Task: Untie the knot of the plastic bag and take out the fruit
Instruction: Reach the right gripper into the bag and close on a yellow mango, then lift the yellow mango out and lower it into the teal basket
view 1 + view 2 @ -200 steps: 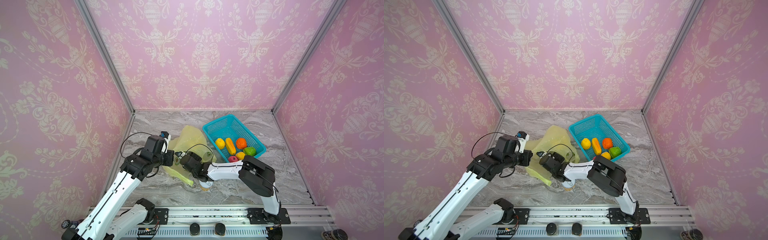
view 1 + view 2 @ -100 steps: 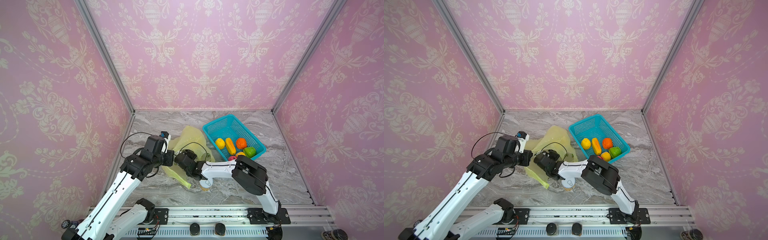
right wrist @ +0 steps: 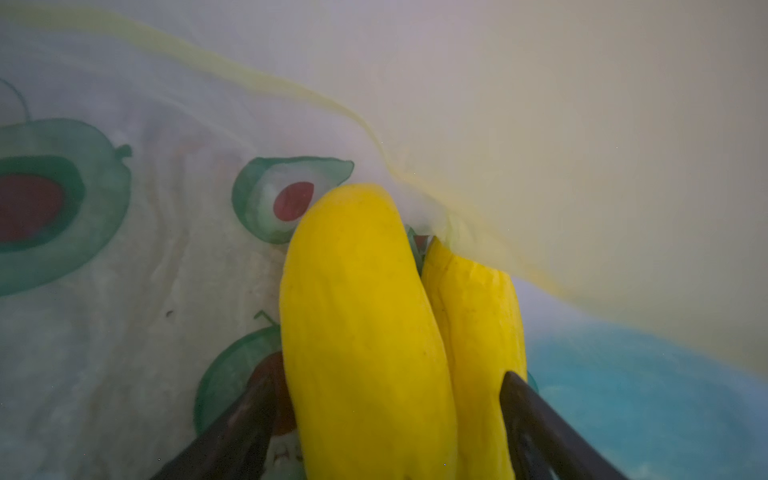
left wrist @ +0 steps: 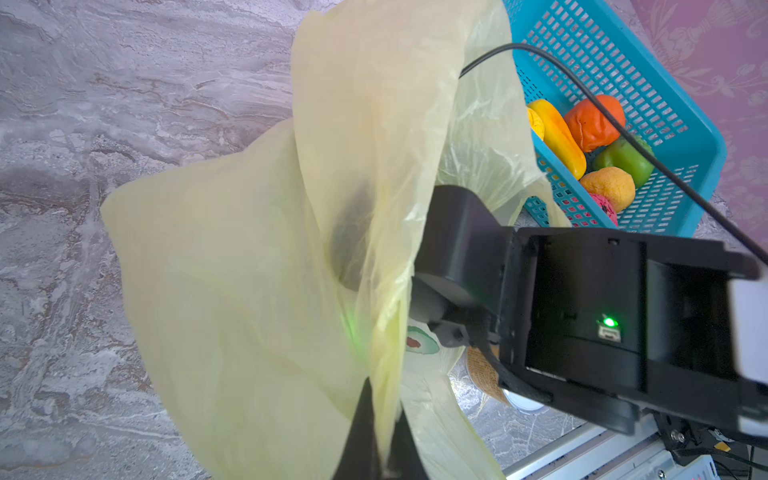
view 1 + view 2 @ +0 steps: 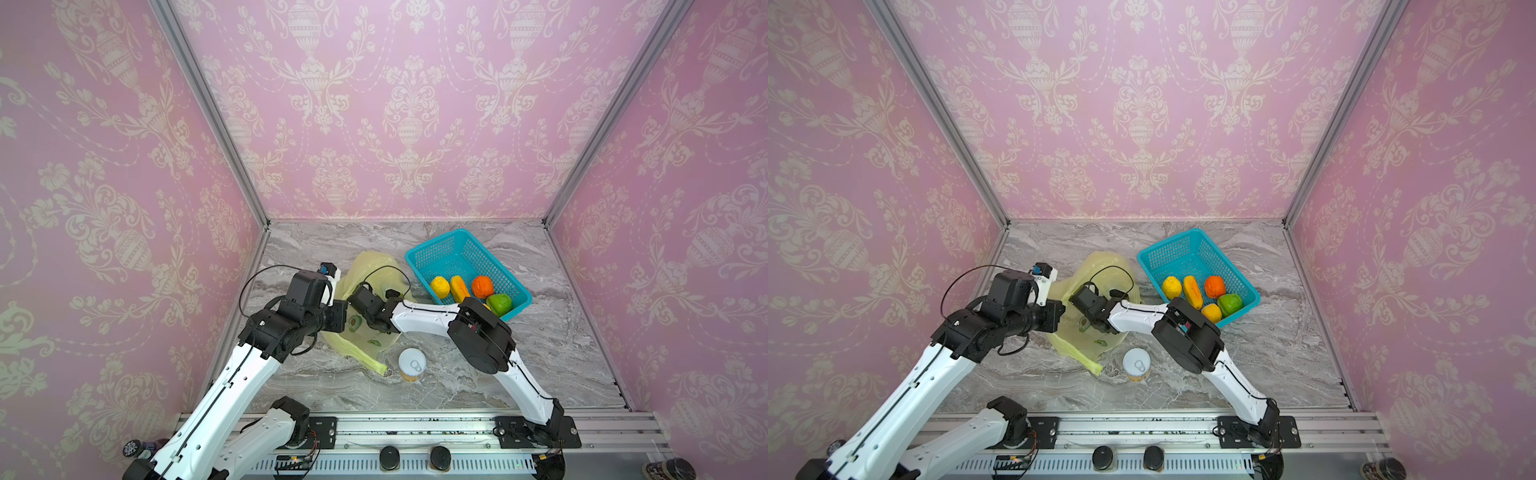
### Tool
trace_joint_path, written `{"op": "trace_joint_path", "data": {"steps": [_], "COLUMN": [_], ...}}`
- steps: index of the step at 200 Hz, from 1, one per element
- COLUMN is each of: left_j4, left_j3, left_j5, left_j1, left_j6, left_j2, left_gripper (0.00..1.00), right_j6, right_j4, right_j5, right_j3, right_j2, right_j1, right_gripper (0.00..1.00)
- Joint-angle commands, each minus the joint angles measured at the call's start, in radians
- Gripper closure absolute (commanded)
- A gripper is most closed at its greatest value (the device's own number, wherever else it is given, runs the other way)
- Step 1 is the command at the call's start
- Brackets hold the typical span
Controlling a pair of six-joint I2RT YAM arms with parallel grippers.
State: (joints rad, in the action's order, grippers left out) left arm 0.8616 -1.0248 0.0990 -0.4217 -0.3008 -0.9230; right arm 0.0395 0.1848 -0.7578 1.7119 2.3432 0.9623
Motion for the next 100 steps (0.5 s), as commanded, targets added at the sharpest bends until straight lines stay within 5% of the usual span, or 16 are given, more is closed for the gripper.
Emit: {"op": "trace_joint_path", "data": {"steps": [1, 56, 100], "left_j4": [0.014, 0.013, 0.015], "left_j3": [0.002, 0.002, 0.002], "left_j5": [0.025, 0.023, 0.011], "left_j1": [-0.003, -0.003, -0.003], "left_j6": [-0.003, -0.003, -0.006], "left_j2": [0.012, 0.010, 0.005], "left_gripper": [1.00, 1.00, 1.00], "right_j6": [-0.080, -0.079, -0.039], "right_j4": [0.118, 0.035, -0.144], "right_j5": [0.078, 0.166, 0.222], "right_j3": [0.053, -0.045, -0.274], "right_j2": [0.041, -0.031, -0.216], "right_j1": [-0.028, -0.032, -0.004], "right_gripper": [0.19, 0.63, 0.78]}}
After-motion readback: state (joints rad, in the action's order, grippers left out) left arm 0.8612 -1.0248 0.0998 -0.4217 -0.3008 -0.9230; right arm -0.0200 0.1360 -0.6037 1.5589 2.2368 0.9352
